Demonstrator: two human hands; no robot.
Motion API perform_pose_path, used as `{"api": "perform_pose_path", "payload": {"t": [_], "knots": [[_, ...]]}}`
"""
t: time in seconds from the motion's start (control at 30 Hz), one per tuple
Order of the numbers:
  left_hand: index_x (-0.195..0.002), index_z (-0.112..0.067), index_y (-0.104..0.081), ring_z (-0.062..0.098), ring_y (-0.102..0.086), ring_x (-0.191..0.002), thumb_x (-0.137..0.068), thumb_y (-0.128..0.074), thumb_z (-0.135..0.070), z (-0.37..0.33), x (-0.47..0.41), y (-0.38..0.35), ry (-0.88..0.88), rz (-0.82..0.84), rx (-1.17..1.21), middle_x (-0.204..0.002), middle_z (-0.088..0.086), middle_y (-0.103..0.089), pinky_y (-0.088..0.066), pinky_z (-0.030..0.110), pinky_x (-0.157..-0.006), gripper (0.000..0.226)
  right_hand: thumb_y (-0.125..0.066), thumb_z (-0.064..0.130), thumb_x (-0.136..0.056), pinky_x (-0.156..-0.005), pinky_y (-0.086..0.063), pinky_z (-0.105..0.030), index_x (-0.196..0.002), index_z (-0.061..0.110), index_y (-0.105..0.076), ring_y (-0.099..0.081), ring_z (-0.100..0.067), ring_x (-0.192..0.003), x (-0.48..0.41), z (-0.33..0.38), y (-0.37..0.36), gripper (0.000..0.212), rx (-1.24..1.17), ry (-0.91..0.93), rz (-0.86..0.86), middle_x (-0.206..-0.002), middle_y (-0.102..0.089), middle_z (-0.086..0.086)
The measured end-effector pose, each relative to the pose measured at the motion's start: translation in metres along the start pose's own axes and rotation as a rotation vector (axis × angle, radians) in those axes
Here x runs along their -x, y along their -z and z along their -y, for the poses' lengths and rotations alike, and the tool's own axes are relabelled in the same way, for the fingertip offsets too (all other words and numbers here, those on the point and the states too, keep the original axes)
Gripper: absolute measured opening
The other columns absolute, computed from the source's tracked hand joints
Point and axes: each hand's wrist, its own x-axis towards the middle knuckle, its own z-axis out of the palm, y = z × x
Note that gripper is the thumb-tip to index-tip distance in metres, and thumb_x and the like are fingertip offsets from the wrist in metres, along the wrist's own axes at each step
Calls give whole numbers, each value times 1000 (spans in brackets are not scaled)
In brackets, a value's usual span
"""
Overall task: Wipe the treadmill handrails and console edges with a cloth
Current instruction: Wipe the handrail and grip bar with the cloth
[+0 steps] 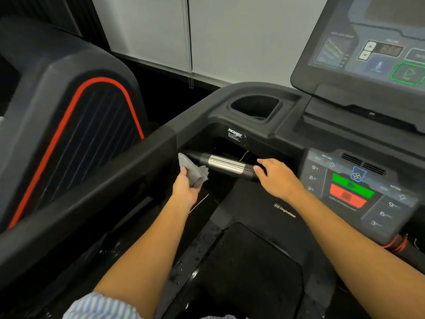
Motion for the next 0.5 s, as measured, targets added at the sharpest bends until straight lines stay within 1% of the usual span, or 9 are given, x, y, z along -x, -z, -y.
{"api": "perform_pose_path", "payload": {"t": [0.13, 0.2, 0.23, 0.27, 0.3, 0.33, 0.37, 0.4, 0.5], "knots": [[-135, -9, -41, 31, -46, -124, -89, -57, -36, -8, -22, -21, 10, -31, -45, -138, 13, -45, -37, 45, -106, 55, -29, 39, -101, -99, -35, -32, -126, 11, -56, -48, -26, -120, 2, -4, 9, 46, -127, -42, 31, -128, -55, -11], [-131, -7, -45, 31, -47, -124, -87, -60, -36, -7, -30, -25, 12, -64, -73, -138, 13, -47, -36, 45, -107, 54, -28, 40, -101, -93, -34, -27, -122, 14, -58, -50, -25, -117, 0, -5, 11, 46, -172, -41, 29, -123, -56, -10], [-127, -5, -48, 31, -49, -122, -86, -62, -36, -5, -32, -25, 4, -87, -85, -136, 14, -49, -37, 45, -106, 53, -27, 41, -101, -88, -33, -26, -114, 18, -62, -51, -25, -113, -2, -6, 12, 44, -188, -45, 29, -117, -58, -9], [-123, -3, -50, 31, -51, -119, -85, -63, -35, -3, -33, -24, 0, -103, -98, -133, 14, -51, -40, 44, -104, 51, -27, 42, -101, -84, -33, -26, -98, 25, -63, -52, -25, -108, -4, -7, 12, 40, -197, -54, 27, -106, -58, -7], [-121, -2, -51, 31, -53, -117, -85, -63, -34, -2, -33, -22, -5, -105, -111, -131, 15, -52, -42, 42, -102, 50, -26, 43, -100, -81, -32, -26, -79, 33, -55, -53, -24, -100, -7, -7, 12, 38, -205, -62, 17, -93, -56, -3], [-121, -1, -51, 31, -54, -116, -86, -62, -33, 1, -33, -20, -2, -90, -120, -130, 15, -53, -44, 41, -100, 48, -26, 44, -100, -78, -31, -27, -66, 35, -42, -52, -23, -91, -10, -6, 12, 39, -216, -73, 7, -81, -50, 2], [-121, -1, -51, 31, -54, -115, -88, -61, -31, 3, -30, -19, 6, -62, -131, -129, 16, -53, -46, 39, -98, 46, -26, 45, -100, -76, -30, -27, -62, 34, -34, -48, -20, -83, -13, -4, 11, 40, -222, -81, 1, -73, -44, 6], [-121, -1, -51, 31, -54, -115, -90, -58, -30, 7, -26, -18, 17, -26, -141, -128, 16, -54, -47, 39, -95, 43, -25, 45, -100, -74, -30, -27, -60, 32, -31, -45, -18, -78, -16, -2, 9, 42, -225, -83, -2, -69, -40, 8], [-121, 0, -52, 33, -53, -116, -92, -55, -26, 27, -13, -17, 92, 88, -187, -127, 18, -54, -43, 44, -100, 39, -24, 45, -100, -71, -30, -28, -59, 25, -37, -45, -16, -71, -22, 5, 5, 47, -209, -63, 12, -66, -42, 5]]}}
